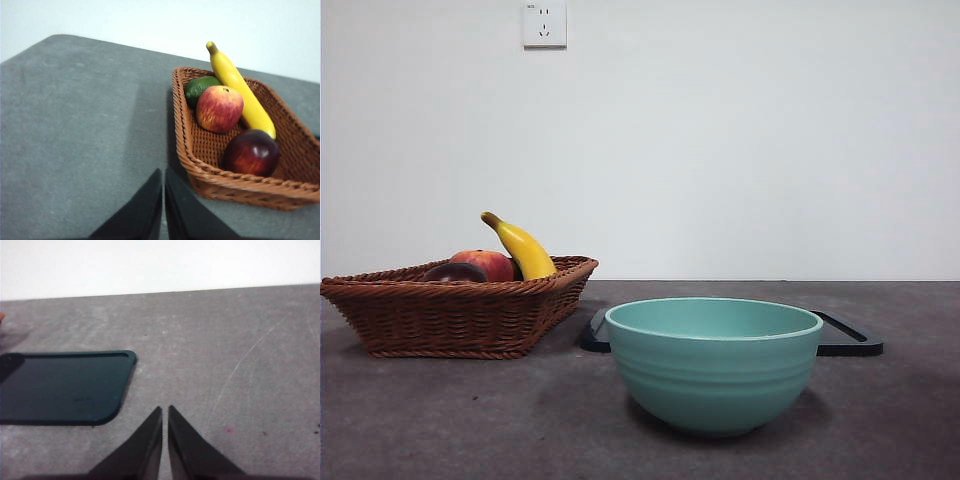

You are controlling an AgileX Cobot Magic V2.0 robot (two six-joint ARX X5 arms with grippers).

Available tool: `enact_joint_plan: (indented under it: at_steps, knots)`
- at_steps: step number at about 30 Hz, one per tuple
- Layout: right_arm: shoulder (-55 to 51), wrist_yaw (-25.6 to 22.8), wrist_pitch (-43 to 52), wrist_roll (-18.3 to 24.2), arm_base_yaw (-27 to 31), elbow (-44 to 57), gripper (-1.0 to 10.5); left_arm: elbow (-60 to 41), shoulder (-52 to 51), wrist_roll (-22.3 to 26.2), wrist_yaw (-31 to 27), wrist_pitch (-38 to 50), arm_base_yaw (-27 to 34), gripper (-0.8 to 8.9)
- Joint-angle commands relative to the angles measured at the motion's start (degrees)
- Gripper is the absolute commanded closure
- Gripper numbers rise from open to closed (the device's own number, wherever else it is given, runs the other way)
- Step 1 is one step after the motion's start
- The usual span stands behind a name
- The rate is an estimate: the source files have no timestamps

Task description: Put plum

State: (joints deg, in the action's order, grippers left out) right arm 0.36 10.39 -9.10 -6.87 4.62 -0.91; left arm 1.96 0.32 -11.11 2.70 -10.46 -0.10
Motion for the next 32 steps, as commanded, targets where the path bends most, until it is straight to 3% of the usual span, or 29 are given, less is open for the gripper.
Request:
enact_joint_plan:
  at_steps: [1,8,17,23,32]
  knots:
    - [-0.2,0.2,0.1,-4.4,0.1,0.2,9.3,-0.4,-0.1,-5.7,-0.2,0.0,0.1,8.06]
    - [-0.1,0.5,0.0,-9.8,0.1,-1.3,9.3,1.6,-0.1,-10.8,-0.2,-0.7,0.1,8.05]
    - [1.0,0.5,-1.7,-10.8,0.1,-9.5,9.4,8.9,2.9,-12.4,1.0,-4.2,0.1,8.04]
    - [6.7,2.4,-6.3,-10.0,0.1,-17.8,9.4,16.5,10.4,-9.3,5.2,-7.1,0.1,8.04]
    - [22.5,12.2,-16.7,-5.2,-0.1,-32.0,9.4,30.8,27.2,-1.0,17.0,-15.7,0.1,8.05]
